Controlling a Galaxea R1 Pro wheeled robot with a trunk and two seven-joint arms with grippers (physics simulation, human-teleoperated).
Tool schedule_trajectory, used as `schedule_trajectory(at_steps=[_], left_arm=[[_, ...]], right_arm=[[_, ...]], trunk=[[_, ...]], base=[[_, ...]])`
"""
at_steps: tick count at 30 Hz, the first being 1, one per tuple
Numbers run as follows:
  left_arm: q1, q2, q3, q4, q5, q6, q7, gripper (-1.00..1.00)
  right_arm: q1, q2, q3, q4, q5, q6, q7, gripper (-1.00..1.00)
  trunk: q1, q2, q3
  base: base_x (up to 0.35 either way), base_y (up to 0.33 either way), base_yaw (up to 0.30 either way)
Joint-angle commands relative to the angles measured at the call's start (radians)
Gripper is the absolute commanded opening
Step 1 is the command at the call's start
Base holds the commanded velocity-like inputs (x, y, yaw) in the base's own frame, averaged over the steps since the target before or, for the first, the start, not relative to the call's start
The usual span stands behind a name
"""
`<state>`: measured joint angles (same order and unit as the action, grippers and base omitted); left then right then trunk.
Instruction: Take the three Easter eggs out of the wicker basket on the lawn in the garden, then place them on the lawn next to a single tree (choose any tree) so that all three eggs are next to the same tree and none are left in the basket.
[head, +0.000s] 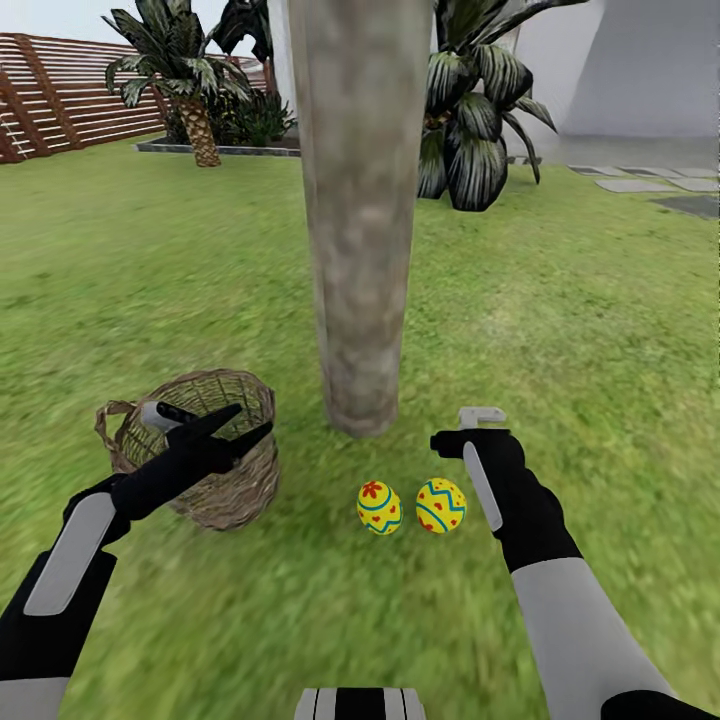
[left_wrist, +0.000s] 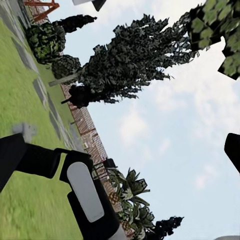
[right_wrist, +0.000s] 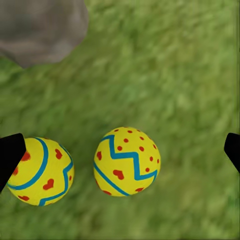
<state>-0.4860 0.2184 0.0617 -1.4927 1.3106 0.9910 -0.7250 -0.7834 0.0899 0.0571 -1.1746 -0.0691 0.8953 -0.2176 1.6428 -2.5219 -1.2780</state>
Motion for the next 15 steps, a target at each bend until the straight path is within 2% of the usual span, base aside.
schedule_trajectory(at_steps=[1,8,13,15], left_arm=[[0.0,0.0,0.001,0.0,-0.002,0.004,-0.003,1.0],[0.0,0.002,0.006,0.002,-0.002,0.006,-0.004,1.0],[0.001,0.002,0.103,0.007,-0.002,0.013,-0.005,1.0],[0.003,0.009,0.126,0.008,-0.002,0.016,-0.004,1.0]], right_arm=[[0.0,0.0,0.001,-0.001,-0.008,0.003,-0.008,1.0],[0.014,0.0,0.001,-0.033,-0.009,0.003,-0.008,1.0],[0.028,0.002,0.003,-0.032,-0.009,0.001,-0.008,1.0],[0.028,0.002,0.003,-0.033,-0.009,0.002,-0.008,1.0]], trunk=[[-0.001,0.0,0.003],[-0.004,0.002,0.03],[-0.006,0.003,0.05],[-0.007,0.003,0.057]], base=[[0.0,0.0,0.0],[0.0,0.0,0.0],[0.0,0.0,0.0],[0.0,0.0,0.0]])
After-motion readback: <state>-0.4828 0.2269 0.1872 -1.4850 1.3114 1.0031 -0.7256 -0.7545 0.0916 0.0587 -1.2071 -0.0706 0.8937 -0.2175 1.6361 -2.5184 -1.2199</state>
